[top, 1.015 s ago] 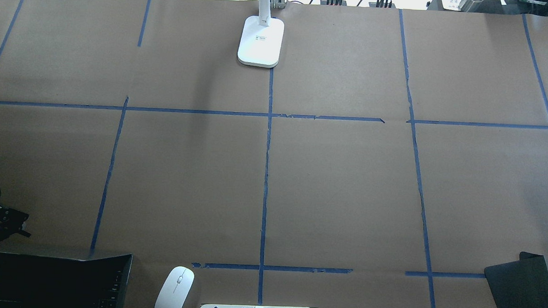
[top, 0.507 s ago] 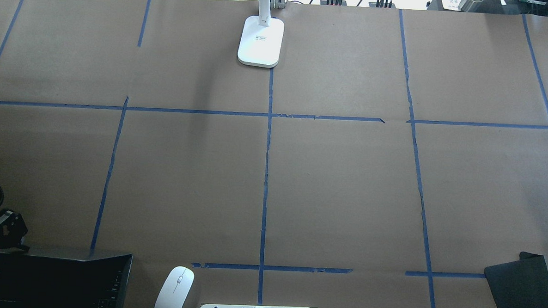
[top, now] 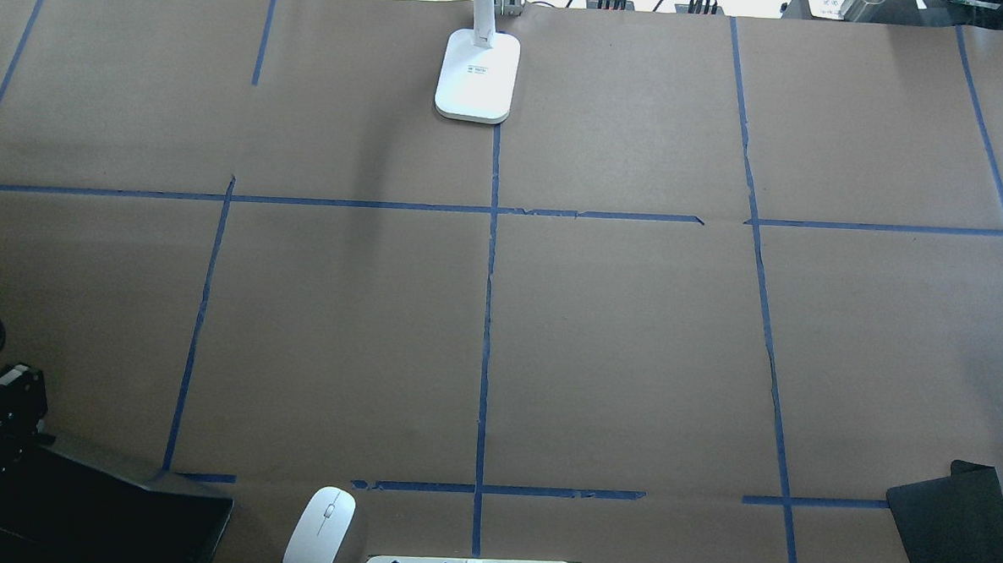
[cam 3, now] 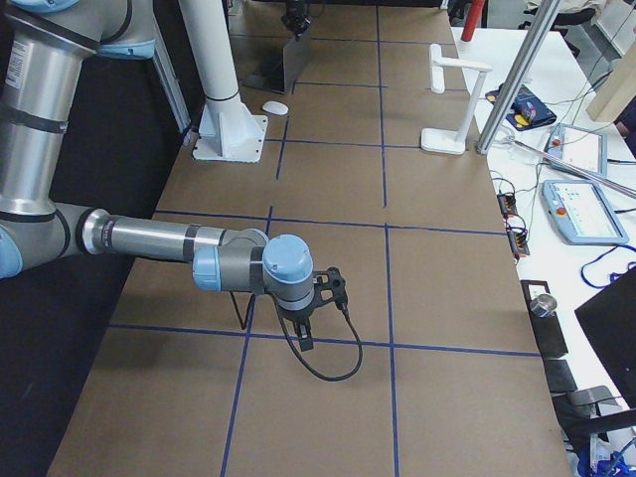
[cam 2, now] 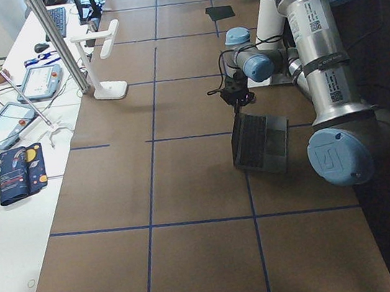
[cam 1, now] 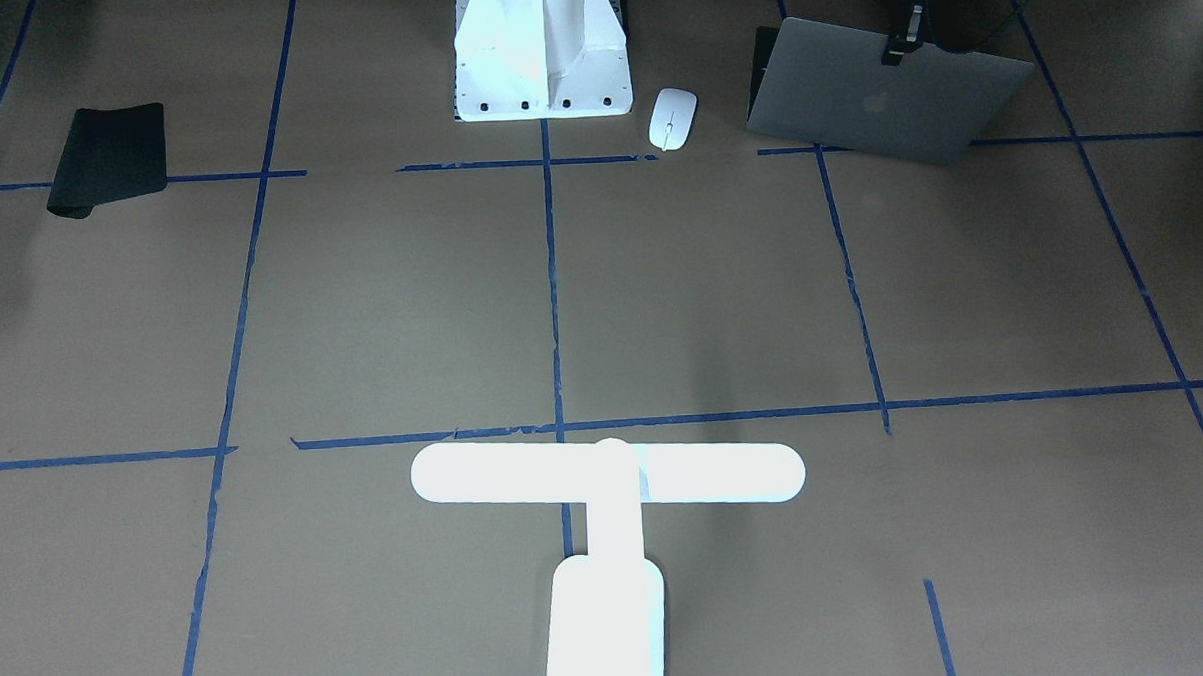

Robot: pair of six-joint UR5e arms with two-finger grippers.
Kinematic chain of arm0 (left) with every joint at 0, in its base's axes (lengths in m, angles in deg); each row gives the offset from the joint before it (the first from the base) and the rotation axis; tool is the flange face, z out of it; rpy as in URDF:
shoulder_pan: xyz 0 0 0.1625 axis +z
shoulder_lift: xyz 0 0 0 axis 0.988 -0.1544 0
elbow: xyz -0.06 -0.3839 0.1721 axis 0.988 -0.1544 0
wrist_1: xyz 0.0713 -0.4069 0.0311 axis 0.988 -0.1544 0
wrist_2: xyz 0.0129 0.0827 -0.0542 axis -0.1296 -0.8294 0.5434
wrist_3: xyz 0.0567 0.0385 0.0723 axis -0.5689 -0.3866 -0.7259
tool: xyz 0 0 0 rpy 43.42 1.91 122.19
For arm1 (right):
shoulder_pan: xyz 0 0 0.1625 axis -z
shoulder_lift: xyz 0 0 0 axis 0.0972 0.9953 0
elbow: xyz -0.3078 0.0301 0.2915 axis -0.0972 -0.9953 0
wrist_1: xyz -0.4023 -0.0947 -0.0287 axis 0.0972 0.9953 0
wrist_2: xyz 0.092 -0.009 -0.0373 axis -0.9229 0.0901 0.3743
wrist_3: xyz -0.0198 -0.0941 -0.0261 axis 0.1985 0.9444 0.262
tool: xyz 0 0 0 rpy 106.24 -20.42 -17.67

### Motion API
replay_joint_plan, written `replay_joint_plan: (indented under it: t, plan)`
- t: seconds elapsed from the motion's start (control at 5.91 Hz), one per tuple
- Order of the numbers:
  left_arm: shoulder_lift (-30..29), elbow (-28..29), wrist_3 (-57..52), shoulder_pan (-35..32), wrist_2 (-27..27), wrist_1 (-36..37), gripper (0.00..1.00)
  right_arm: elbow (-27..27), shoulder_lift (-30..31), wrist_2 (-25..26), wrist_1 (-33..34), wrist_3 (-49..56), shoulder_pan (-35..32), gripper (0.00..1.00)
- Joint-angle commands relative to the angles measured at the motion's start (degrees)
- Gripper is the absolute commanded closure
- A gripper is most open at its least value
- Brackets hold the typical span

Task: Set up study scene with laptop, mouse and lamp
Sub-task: 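Lift the open grey laptop with the left gripper and carry it toward the lamp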

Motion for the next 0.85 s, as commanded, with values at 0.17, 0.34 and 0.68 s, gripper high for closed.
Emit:
replay_joint_plan:
  t: [0.17,0.34,0.68]
  plan:
    - [-7.5,-0.09,-3.01,-8.58,-1.32,2.8,1.0,-0.01,-0.15,-0.06,0.09,-0.26,0.02,0.0]
    - [-14.77,1.57,-4.08,-10.78,-1.32,7.08,1.0,-0.01,-0.15,-0.06,0.09,-0.26,-0.07,0.0]
    - [-33.64,9.89,-4.1,-12.02,-1.32,17.01,1.0,-0.18,-0.24,-0.06,0.18,-0.26,0.02,0.0]
